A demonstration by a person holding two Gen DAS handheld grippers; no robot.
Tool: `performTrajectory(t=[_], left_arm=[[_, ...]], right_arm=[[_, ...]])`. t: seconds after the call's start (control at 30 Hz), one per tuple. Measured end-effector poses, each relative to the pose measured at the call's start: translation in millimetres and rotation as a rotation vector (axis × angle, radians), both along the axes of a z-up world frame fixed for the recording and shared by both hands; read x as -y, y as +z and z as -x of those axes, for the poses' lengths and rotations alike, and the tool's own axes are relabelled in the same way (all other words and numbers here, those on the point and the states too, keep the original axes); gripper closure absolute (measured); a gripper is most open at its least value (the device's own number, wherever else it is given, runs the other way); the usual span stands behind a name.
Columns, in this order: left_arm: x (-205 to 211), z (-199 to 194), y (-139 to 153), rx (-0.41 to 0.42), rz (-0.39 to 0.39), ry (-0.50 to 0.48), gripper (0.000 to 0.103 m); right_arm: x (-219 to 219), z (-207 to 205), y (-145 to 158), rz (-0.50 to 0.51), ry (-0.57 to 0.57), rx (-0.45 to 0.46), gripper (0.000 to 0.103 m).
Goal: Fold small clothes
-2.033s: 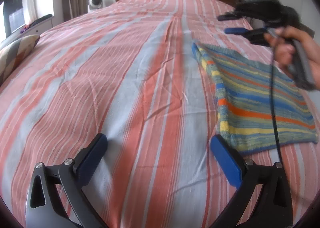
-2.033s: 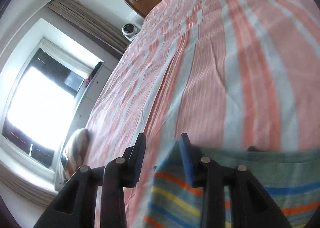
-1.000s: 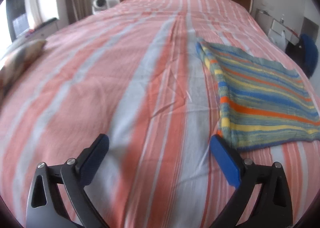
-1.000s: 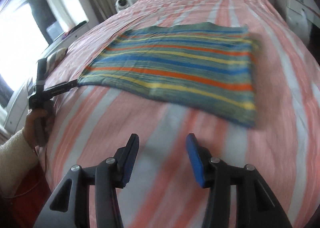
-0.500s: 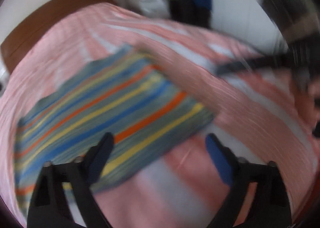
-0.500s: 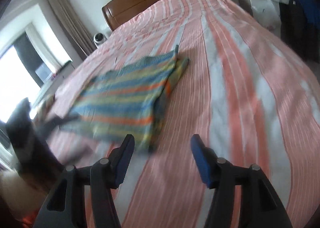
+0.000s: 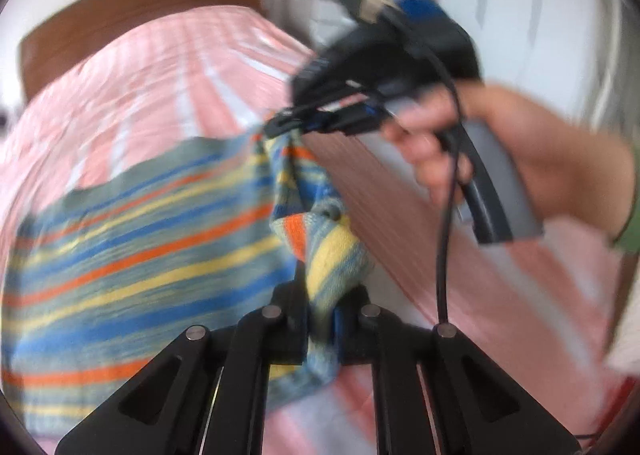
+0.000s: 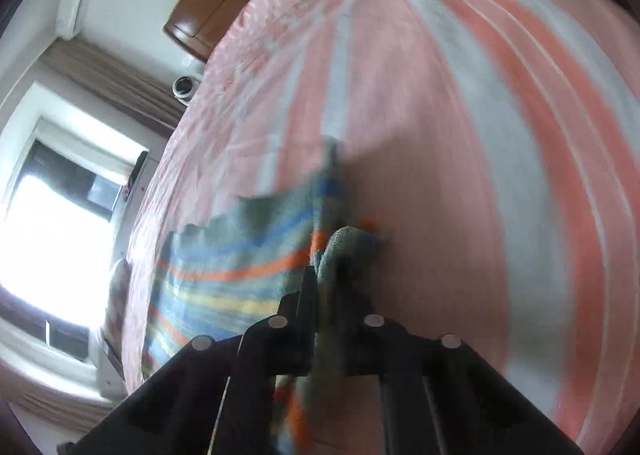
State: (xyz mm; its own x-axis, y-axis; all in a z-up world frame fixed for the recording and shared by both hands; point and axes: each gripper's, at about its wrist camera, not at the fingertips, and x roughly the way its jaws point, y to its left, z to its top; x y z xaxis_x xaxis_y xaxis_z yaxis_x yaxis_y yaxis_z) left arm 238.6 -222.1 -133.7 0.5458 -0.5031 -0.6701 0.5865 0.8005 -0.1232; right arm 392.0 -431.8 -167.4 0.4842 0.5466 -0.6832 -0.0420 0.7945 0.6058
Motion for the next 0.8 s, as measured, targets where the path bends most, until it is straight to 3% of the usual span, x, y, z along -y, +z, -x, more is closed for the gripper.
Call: performTrajectory(t=[0.07,0.2,0.37,0.5,0.57,0.6,0.63,0.7,0.73,0.8], left_arm=[[-43.8,-3.8,15.0,-0.033,0.102,0.077,0.096],[-127.6,-11.3,22.6,-0.095,0.235,0.225,0.097],[-208.8,-12.2,2.2,-0.153,0.246,0.385,0.097],[-249.9,-8.6,-15.2,-0.167,0.212,0.479,0.096],[-261.0,-5.0,-23.6,-0.182,0.185,0.519,0.09],[-264.5,-3.7,-26.3,-0.188,0.166,0.534,0.076],[-268.2,-3.0,-29.1,-0.2,0.138,0.557,0.051],[-276.6,2.8,-27.5,-0.205,0.127,0.596,0.022],[-282.4,9.1,-23.1,-0.185,0.162,0.599,0.014],[-287.8,14.3,-15.7,-0.164,0.216,0.582,0.012]], right_arm=[[-24.1,2.3,25.2,-0.001,0.038,0.049,0.095],[-95.9,-9.6,64.4,-0.029,0.11,0.122,0.095],[-206.5,-33.5,60.0,-0.03,0.205,0.122,0.095],[-278.7,-43.3,38.8,-0.001,0.263,0.107,0.095],[-301.5,-46.7,25.0,-0.009,0.292,0.109,0.094],[-314.5,-46.6,17.4,-0.028,0.308,0.096,0.088],[-322.8,-45.8,10.6,-0.036,0.307,0.075,0.085],[-319.8,-38.7,6.8,-0.05,0.276,0.074,0.063],[-314.2,-33.2,9.4,-0.057,0.269,0.087,0.063],[-301.1,-17.0,23.0,-0.016,0.27,0.141,0.063]])
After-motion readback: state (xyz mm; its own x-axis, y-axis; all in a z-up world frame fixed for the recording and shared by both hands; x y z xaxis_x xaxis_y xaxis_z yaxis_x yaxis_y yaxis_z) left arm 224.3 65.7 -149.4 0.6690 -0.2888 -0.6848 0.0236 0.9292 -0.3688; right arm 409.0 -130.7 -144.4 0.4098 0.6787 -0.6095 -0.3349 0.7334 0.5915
